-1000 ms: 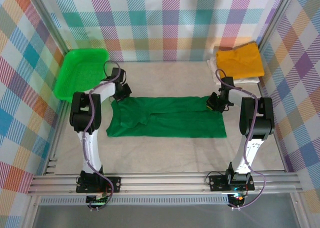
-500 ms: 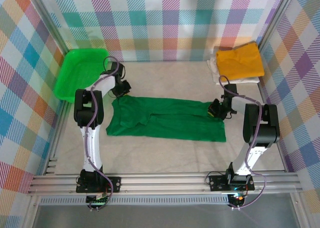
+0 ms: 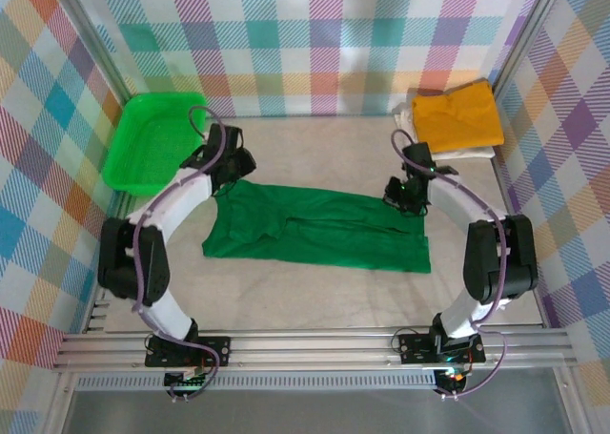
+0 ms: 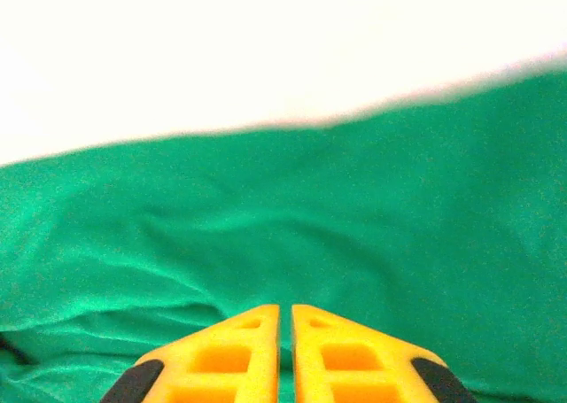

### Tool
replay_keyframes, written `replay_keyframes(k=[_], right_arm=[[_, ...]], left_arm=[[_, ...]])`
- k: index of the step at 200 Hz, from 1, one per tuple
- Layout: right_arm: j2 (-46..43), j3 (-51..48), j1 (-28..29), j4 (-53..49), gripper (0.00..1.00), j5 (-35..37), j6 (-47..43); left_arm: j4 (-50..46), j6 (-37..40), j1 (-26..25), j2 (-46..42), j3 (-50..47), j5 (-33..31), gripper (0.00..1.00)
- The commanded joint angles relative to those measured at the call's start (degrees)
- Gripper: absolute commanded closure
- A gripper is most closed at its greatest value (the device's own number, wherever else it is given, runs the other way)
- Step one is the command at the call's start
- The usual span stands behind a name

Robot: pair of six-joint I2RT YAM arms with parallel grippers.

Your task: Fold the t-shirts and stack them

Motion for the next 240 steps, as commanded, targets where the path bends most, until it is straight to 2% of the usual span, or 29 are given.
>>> replay_keyframes(k=[1, 15, 61, 91, 126, 161, 200, 240], right_arm=[[6.7, 6.4, 3.0, -4.2, 0.95, 4.5, -6.3], [9.7, 8.6, 3.8, -3.8, 1.0, 4.3, -6.8], [17.0, 13.5, 4.1, -5.8, 1.0, 4.4, -7.5], [18.3, 12.0, 4.1, -5.5, 1.0, 5.1, -6.0], [16.8, 8.1, 4.1, -4.6, 1.0, 2.9, -3.5], [13.3, 2.4, 4.0, -3.8, 1.0, 0.1, -0.5], [10.6, -4.6, 5.1, -1.8, 1.0, -5.9, 4.5], [4.7, -11.2, 15.3, 0.1, 1.0, -10.2, 11.7]], left_arm=[[1.8, -3.6, -1.4, 1.3, -7.0, -3.1, 0.75], [4.6, -5.8, -1.4, 3.1, -9.4, -2.2, 0.84], [8.0, -10.2, -1.6, 11.3, -10.2, 0.7, 0.96], [8.0, -11.3, -1.7, 16.3, -8.2, 2.7, 0.98], [6.9, -9.4, -1.7, 22.0, -3.0, 2.9, 1.0], [0.8, -5.0, -1.7, 31.5, 11.6, 4.0, 1.0], [-8.0, 1.9, -1.5, 45.0, 37.7, 6.2, 1.0], [-19.9, 7.9, -1.2, 58.7, 67.2, 10.0, 1.0]])
